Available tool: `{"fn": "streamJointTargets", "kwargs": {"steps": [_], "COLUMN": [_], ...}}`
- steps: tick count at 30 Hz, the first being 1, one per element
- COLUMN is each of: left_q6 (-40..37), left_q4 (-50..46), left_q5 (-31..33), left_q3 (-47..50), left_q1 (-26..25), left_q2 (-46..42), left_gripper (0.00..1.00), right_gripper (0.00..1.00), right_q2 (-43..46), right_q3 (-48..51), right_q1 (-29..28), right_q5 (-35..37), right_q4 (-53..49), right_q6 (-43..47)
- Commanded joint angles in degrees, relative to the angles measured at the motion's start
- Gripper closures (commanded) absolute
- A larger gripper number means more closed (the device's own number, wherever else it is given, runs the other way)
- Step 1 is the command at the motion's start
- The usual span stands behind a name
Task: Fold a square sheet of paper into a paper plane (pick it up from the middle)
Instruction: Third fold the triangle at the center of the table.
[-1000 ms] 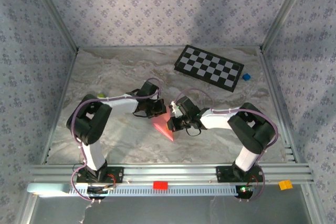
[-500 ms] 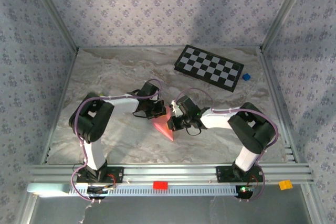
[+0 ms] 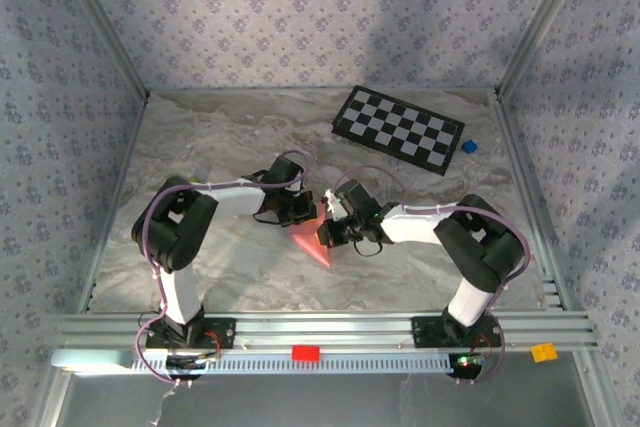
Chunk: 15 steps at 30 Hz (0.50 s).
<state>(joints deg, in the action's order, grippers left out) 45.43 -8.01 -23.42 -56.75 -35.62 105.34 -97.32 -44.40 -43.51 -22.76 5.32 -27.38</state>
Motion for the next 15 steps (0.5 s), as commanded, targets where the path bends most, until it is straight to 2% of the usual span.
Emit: {"fn": "streamJointTargets", "kwargs": {"steps": [1,15], "left_q6": [-1.0,-1.5], "left_q4": [-3.8,-5.2], "left_q5": [0.0,-0.4], "left_q3": [-0.8,-3.2], "left_q1": [-0.1,-0.1], "left_q2": [1.3,-0.9], "left_gripper": [0.99,0.96], "right_gripper": [1.00,1.00], "right_q2": [-1.0,-2.3], "right_q3": [0.4,1.4], "right_q1": [0.2,0.0], "right_q5": [-0.5,0.2], "right_q4": [0.0,0.7], "right_q6": [0.1,-0.6]}}
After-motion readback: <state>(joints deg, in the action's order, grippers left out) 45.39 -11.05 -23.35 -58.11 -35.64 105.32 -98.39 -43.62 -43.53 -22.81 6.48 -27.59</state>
